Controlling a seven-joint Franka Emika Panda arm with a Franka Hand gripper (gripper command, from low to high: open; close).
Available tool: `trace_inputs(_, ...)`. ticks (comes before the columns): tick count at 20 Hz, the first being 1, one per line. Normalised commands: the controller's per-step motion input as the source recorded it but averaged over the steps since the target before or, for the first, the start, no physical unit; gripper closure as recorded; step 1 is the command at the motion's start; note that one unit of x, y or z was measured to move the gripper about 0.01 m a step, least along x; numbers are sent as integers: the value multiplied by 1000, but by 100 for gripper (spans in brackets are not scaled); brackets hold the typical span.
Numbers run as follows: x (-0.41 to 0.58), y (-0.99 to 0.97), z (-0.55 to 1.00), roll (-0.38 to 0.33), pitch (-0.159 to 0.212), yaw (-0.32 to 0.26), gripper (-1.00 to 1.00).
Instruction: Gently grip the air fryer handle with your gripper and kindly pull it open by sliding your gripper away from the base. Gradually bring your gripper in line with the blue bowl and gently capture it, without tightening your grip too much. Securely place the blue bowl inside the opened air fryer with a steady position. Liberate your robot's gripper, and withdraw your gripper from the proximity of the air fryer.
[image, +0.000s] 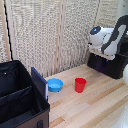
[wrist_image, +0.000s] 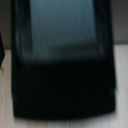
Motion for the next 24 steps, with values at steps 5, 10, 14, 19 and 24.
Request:
trace_inputs(5, 4, -26, 0, 0, 3, -24, 100)
trace_inputs(10, 23, -46, 50, 118, 88, -79, 100)
trace_inputs(14, -44, -14, 99, 231, 72, -24, 100)
trace_inputs(19, -289, 37, 34, 92, -153, 0, 100)
trace_inputs(24, -350, 129, 215, 26, -151, -53, 100)
